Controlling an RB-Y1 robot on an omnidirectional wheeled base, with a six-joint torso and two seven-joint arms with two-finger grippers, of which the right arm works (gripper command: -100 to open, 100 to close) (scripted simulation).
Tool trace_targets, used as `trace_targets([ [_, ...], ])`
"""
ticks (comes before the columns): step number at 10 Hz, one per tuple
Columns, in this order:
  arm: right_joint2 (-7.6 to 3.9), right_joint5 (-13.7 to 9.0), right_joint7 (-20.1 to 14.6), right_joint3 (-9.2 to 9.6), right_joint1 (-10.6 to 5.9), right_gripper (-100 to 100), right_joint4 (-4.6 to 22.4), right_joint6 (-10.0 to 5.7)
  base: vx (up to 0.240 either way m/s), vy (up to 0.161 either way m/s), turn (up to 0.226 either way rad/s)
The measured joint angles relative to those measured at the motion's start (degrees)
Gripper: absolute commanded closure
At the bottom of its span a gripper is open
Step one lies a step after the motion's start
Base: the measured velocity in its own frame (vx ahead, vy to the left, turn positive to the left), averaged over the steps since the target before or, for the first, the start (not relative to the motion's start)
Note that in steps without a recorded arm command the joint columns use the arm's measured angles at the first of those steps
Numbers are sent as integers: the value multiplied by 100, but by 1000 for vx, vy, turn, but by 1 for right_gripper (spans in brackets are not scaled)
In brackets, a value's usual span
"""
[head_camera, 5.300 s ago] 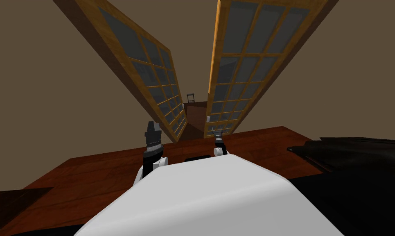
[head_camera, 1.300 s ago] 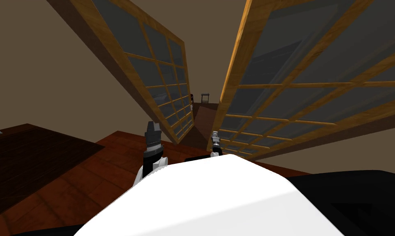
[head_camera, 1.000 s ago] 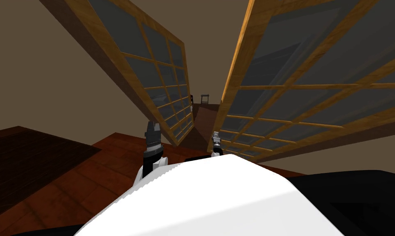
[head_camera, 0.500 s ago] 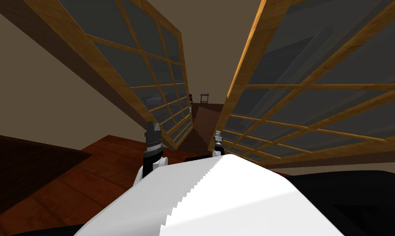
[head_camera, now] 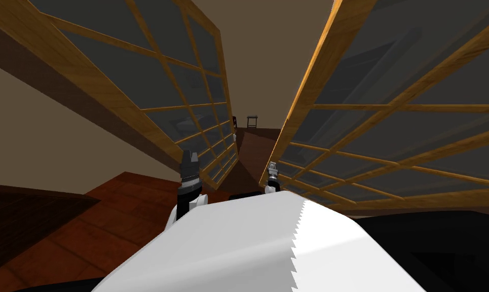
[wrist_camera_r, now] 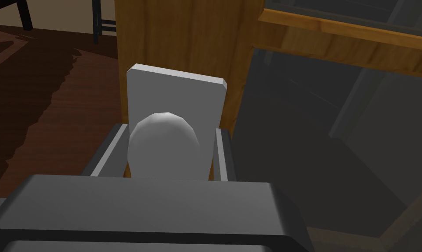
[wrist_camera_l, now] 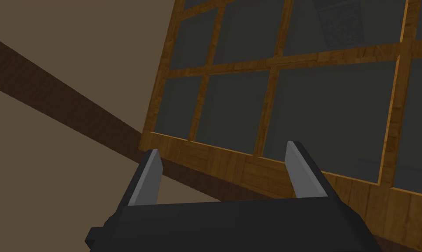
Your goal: Push the door open
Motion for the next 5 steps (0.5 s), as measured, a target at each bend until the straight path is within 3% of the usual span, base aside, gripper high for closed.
trace_targets([
  [1, 30, -39, 50, -57, 83, 100, -158, 47, 98, -8, -48],
  [3, 5, -99, 38, -153, -60, 100, 57, -1, 176, 11, -73],
  [4, 14, -163, 92, -247, 5, 100, -46, 64, 147, -18, -34],
  [5, -6, -180, 88, -282, -32, 100, 0, 39, 160, -37, -50],
])
